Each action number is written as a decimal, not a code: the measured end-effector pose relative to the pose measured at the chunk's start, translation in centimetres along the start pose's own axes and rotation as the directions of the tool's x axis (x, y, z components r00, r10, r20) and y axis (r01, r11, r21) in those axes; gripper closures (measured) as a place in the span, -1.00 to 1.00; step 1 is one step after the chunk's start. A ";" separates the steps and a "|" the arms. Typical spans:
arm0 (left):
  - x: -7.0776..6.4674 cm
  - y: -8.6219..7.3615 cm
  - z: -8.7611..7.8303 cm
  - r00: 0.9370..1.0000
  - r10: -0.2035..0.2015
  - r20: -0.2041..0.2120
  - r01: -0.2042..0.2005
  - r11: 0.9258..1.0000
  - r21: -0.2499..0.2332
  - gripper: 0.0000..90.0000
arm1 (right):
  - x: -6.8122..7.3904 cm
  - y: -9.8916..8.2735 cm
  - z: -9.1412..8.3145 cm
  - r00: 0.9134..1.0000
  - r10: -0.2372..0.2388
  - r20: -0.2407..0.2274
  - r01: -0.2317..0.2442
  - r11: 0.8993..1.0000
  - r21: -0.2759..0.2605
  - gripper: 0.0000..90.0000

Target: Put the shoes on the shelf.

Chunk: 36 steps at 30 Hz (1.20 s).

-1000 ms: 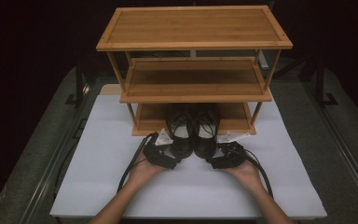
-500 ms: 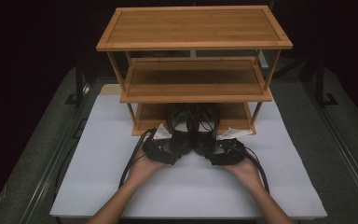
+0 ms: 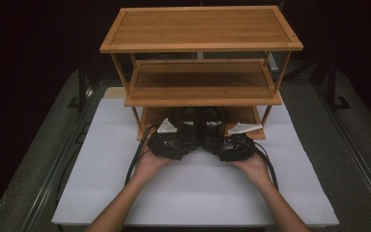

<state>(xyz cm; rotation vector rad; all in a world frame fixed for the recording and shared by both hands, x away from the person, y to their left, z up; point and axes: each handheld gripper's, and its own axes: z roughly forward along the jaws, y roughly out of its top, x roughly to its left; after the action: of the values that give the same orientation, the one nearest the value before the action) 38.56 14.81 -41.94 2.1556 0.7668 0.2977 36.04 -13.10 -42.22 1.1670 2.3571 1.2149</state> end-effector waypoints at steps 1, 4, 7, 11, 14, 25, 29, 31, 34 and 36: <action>0.2 0.1 0.2 1.000 -0.004 -0.002 0.004 1.000 -0.003 -0.69 | -0.1 0.2 0.2 1.000 0.001 0.002 -0.001 1.000 0.001 -0.44; 0.7 0.3 0.9 1.000 -0.004 -0.011 0.004 1.000 0.009 -0.69 | -0.7 0.5 0.7 1.000 -0.005 0.007 0.005 1.000 -0.001 -0.44; 1.1 0.5 1.5 1.000 0.001 -0.022 -0.001 1.000 0.013 -0.69 | -1.3 0.7 1.4 1.000 -0.013 0.018 0.012 1.000 0.009 -0.44; 1.7 0.7 2.0 1.000 0.003 -0.029 -0.002 1.000 0.015 -0.70 | -1.7 1.1 2.0 1.000 -0.009 0.027 0.009 1.000 0.014 -0.44; 2.1 0.8 2.5 0.999 0.008 -0.032 -0.007 1.000 0.027 -0.70 | -1.9 1.3 2.4 0.999 -0.013 0.039 0.012 1.000 0.022 -0.44; 3.2 1.5 3.6 0.999 0.001 -0.055 0.001 0.999 0.039 -0.71 | -2.7 1.8 3.8 0.998 -0.015 0.066 0.013 1.000 0.027 -0.44; 3.7 1.8 3.9 0.999 0.001 -0.050 0.001 0.999 0.042 -0.71 | -3.1 2.1 4.2 0.998 -0.014 0.069 0.012 1.000 0.022 -0.44; 3.9 2.0 4.1 0.998 -0.004 -0.058 0.007 0.999 0.042 -0.72 | -3.1 2.3 4.3 0.997 -0.011 0.075 0.009 1.000 0.026 -0.44; 4.2 2.1 4.3 0.998 -0.005 -0.059 0.007 0.999 0.034 -0.71 | -3.4 2.5 4.5 0.997 -0.013 0.080 0.011 1.000 0.020 -0.44; 4.3 2.2 4.6 0.998 -0.012 -0.064 0.014 0.999 0.035 -0.71 | -3.6 2.6 4.7 0.997 -0.007 0.082 0.005 1.000 0.019 -0.44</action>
<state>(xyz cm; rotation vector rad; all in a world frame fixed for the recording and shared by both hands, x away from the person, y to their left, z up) 44.95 13.57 -43.39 2.1828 0.8275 0.3499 42.28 -12.25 -43.61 1.1916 2.3148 1.1226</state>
